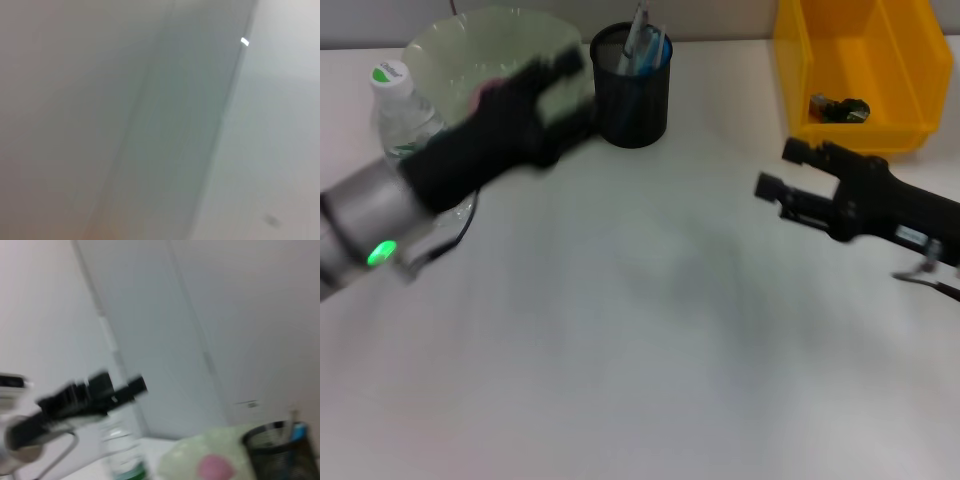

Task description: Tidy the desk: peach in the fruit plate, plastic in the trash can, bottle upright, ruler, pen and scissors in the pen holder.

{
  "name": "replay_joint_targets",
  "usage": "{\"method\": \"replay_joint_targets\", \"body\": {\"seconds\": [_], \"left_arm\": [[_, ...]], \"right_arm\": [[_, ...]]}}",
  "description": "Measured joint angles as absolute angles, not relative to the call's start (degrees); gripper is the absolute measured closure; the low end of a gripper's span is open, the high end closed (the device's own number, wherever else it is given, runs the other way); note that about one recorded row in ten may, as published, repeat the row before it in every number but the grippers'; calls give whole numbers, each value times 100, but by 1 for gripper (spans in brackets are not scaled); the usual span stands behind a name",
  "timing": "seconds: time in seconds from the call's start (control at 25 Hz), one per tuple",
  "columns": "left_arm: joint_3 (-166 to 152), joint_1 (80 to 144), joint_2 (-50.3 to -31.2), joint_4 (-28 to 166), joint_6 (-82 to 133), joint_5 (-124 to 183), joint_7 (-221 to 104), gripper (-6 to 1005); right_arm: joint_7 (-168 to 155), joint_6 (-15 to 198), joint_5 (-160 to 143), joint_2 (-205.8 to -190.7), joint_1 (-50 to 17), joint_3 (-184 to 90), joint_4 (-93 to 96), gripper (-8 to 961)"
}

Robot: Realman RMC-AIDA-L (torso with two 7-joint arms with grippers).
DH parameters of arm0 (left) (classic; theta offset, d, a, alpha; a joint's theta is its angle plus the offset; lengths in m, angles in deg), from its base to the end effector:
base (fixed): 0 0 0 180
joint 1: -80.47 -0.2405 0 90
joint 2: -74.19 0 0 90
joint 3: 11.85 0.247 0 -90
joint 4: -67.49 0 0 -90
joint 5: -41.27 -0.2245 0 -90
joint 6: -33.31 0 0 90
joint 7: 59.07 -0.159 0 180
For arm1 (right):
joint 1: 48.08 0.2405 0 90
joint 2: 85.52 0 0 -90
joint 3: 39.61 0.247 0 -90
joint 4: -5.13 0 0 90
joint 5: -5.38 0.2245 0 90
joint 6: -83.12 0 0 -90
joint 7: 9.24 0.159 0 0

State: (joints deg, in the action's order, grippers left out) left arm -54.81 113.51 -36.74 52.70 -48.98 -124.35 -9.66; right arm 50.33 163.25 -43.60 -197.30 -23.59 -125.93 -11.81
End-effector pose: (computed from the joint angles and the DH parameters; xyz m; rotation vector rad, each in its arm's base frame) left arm -0.2171 0.3464 -0.0376 -2.3110 -0.5771 -1.3312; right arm 0.2767 0.3226 -0.0287 -2.4360 0.6772 1.0417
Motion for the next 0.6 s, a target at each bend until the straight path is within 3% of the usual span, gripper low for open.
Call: {"method": "replay_joint_targets", "body": {"seconds": [0.04, 0.08, 0.12, 0.2, 0.4, 0.6], "left_arm": [[-5238, 11372, -3651, 5600, -5224, -12433, -838, 193], [-5238, 11372, -3651, 5600, -5224, -12433, -838, 193], [-5238, 11372, -3651, 5600, -5224, -12433, -838, 193], [-4128, 11506, -3699, 6929, -6347, -12435, -606, 194], [-3824, 11548, -3719, 7175, -6466, -12434, -517, 196], [-3183, 11513, -3801, 7625, -6553, -12424, -611, 197]], "right_arm": [[5081, 16672, -4669, -19595, -2346, -12585, -1136, 188], [5081, 16672, -4669, -19595, -2346, -12585, -1136, 188], [5085, 16927, -5074, -19484, -2319, -12578, -1143, 188], [5091, 17175, -5661, -19402, -2224, -12573, -1181, 188], [5094, 17233, -6228, -19402, -2092, -12567, -1233, 188], [5080, 17112, -6642, -19527, -2005, -12570, -1423, 188]]}}
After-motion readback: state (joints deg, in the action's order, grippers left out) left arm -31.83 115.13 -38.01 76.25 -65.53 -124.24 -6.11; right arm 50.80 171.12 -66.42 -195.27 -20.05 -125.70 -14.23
